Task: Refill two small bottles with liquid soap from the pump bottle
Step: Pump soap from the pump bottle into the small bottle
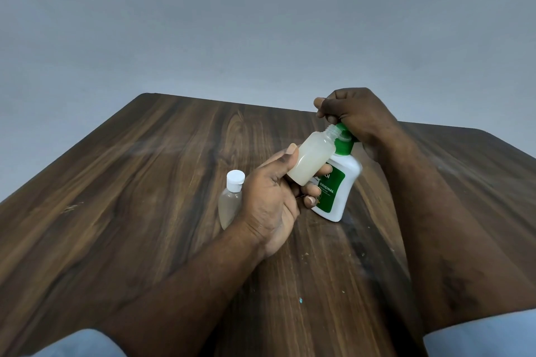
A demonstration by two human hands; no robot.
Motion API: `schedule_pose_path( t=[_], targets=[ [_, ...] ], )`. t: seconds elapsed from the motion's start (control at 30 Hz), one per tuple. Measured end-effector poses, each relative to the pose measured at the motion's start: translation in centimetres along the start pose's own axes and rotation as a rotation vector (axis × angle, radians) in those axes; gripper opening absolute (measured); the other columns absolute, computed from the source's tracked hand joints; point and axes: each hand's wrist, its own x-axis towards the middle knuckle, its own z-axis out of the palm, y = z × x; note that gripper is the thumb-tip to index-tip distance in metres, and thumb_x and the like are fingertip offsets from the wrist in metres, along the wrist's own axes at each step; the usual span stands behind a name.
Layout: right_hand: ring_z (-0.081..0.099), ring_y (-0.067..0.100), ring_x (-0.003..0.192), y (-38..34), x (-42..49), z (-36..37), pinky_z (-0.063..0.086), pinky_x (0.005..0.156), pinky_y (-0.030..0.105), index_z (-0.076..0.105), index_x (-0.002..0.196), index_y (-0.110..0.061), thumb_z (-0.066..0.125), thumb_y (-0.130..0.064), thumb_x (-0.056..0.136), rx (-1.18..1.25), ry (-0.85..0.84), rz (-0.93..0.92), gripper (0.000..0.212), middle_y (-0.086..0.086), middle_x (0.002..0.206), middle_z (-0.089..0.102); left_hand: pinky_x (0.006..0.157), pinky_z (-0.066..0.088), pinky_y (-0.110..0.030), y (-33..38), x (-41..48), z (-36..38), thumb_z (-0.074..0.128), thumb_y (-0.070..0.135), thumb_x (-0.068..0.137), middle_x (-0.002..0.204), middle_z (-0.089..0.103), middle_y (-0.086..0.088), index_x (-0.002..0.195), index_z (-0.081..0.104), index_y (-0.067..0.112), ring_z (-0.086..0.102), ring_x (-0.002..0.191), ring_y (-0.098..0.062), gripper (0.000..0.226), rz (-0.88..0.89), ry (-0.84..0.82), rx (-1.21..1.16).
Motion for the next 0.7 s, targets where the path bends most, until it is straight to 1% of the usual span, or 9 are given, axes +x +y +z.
schedule_pose_path(
  t=[0.07, 0.17, 0.23, 0.33, 0.4, 0.47, 0.53, 0.6, 0.7],
  targets=[
    [0.047, 0.000, 0.045, -0.09, -0.01, -0.09, 0.039, 0.059, 0.026, 0.068, 0.071, -0.016, 0.072, -0.028, 0.097, -0.002, 0.019, -0.008, 0.029, -0.010, 0.053, 0.055, 0.053, 0.044, -0.024, 0.02, 0.02, 0.00, 0.044, 0.034, 0.107, 0.097, 0.072, -0.020, 0.122, 0.067, 0.005, 0.053, 0.059, -0.015, 0.040, 0.003, -0.002, 0.002],
    [0.051, 0.006, 0.053, -0.11, -0.14, 0.07, 0.042, 0.061, 0.027, 0.068, 0.071, -0.015, 0.071, -0.025, 0.098, 0.019, 0.001, 0.007, 0.029, -0.009, 0.052, 0.054, 0.053, 0.044, -0.024, -0.01, 0.07, -0.02, 0.045, 0.034, 0.105, 0.097, 0.072, -0.020, 0.121, 0.067, 0.005, 0.054, 0.059, -0.014, 0.040, 0.008, 0.000, -0.002],
    [0.052, 0.005, 0.051, 0.00, -0.17, 0.20, 0.042, 0.059, 0.024, 0.068, 0.074, -0.012, 0.071, -0.023, 0.098, 0.018, -0.019, 0.023, 0.027, -0.007, 0.053, 0.055, 0.053, 0.044, -0.024, 0.00, 0.04, -0.01, 0.045, 0.033, 0.107, 0.097, 0.071, -0.020, 0.121, 0.067, 0.005, 0.053, 0.059, -0.014, 0.039, 0.007, 0.003, -0.003],
    [0.047, 0.003, 0.045, 0.08, -0.26, 0.27, 0.041, 0.055, 0.019, 0.069, 0.077, -0.010, 0.071, -0.024, 0.099, 0.019, -0.028, 0.024, 0.026, -0.007, 0.054, 0.055, 0.053, 0.045, -0.024, 0.02, 0.01, -0.06, 0.044, 0.034, 0.108, 0.098, 0.072, -0.020, 0.124, 0.066, 0.005, 0.054, 0.061, -0.014, 0.040, 0.002, 0.011, -0.003],
    [0.050, -0.003, 0.045, 0.04, -0.33, 0.19, 0.041, 0.054, 0.016, 0.070, 0.083, -0.005, 0.069, -0.020, 0.100, 0.016, -0.017, 0.017, 0.023, -0.005, 0.055, 0.055, 0.053, 0.045, -0.024, -0.02, 0.03, -0.08, 0.045, 0.034, 0.108, 0.097, 0.073, -0.020, 0.124, 0.066, 0.004, 0.054, 0.061, -0.014, 0.040, 0.000, 0.012, -0.003],
    [0.054, -0.007, 0.046, -0.09, -0.34, 0.11, 0.041, 0.056, 0.018, 0.070, 0.085, -0.004, 0.069, -0.017, 0.100, 0.017, -0.012, 0.017, 0.020, -0.006, 0.054, 0.055, 0.053, 0.046, -0.024, -0.04, 0.04, -0.09, 0.045, 0.035, 0.107, 0.098, 0.073, -0.020, 0.124, 0.066, 0.005, 0.055, 0.061, -0.014, 0.040, 0.003, 0.009, -0.002],
    [0.049, -0.003, 0.044, -0.19, -0.27, -0.02, 0.040, 0.056, 0.022, 0.069, 0.079, -0.009, 0.070, -0.022, 0.099, 0.010, -0.004, 0.009, 0.024, -0.009, 0.053, 0.055, 0.054, 0.046, -0.024, -0.05, 0.03, -0.10, 0.044, 0.035, 0.107, 0.099, 0.072, -0.020, 0.124, 0.066, 0.006, 0.055, 0.060, -0.014, 0.040, 0.001, 0.004, 0.005],
    [0.045, 0.001, 0.044, -0.27, -0.24, -0.12, 0.039, 0.055, 0.023, 0.069, 0.075, -0.013, 0.071, -0.026, 0.099, 0.005, 0.012, -0.003, 0.027, -0.008, 0.054, 0.054, 0.054, 0.046, -0.024, -0.02, 0.03, -0.14, 0.045, 0.036, 0.107, 0.100, 0.072, -0.021, 0.125, 0.066, 0.005, 0.056, 0.060, -0.014, 0.041, 0.000, 0.000, 0.006],
    [0.046, 0.003, 0.045, -0.21, -0.25, 0.02, 0.040, 0.057, 0.024, 0.069, 0.074, -0.014, 0.071, -0.026, 0.098, 0.018, 0.003, 0.010, 0.028, -0.008, 0.054, 0.055, 0.055, 0.045, -0.024, 0.01, 0.09, -0.19, 0.044, 0.035, 0.107, 0.100, 0.072, -0.021, 0.126, 0.065, 0.004, 0.056, 0.060, -0.014, 0.041, 0.003, 0.004, 0.000]
  ],
)
